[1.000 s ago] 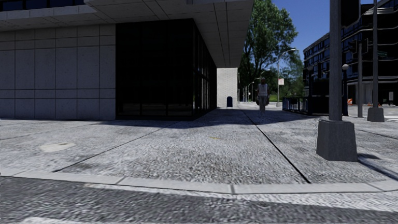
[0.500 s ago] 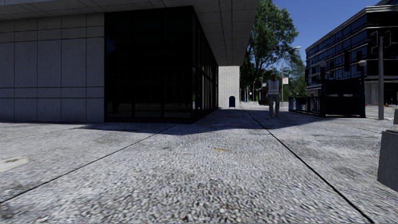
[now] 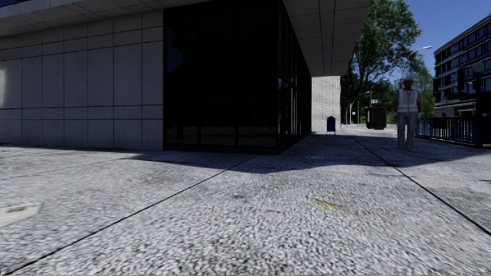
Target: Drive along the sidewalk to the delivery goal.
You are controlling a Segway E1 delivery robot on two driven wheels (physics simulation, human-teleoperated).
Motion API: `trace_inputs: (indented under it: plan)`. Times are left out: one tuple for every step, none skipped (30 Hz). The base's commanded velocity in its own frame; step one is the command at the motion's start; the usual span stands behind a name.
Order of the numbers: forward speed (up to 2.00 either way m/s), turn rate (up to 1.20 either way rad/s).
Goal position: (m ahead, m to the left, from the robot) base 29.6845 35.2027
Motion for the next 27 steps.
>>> trace_inputs:
  plan:
    - [1.34,0.52]
    - [1.34,0.52]
    - [1.34,0.52]
    - [1.34,0.52]
    - [1.34,0.52]
    - [1.34,0.52]
    - [1.34,0.52]
    - [1.34,0.52]
    - [1.34,0.52]
    - [1.34,0.52]
    - [1.34,0.52]
    - [1.34,0.52]
    - [1.34,0.52]
    - [1.34,0.52]
    - [1.35,0.55]
    - [1.35,0.55]
    - [1.35,0.55]
    - [1.35,0.56]
    - [1.35,0.56]
    - [1.36,0.56]
    - [1.36,0.56]
    - [1.36,0.56]
    - [1.38,0.56]
    - [1.53,0.56]
    - [1.53,0.56]
    - [2.00,0.56]
    - [2.00,0.56]
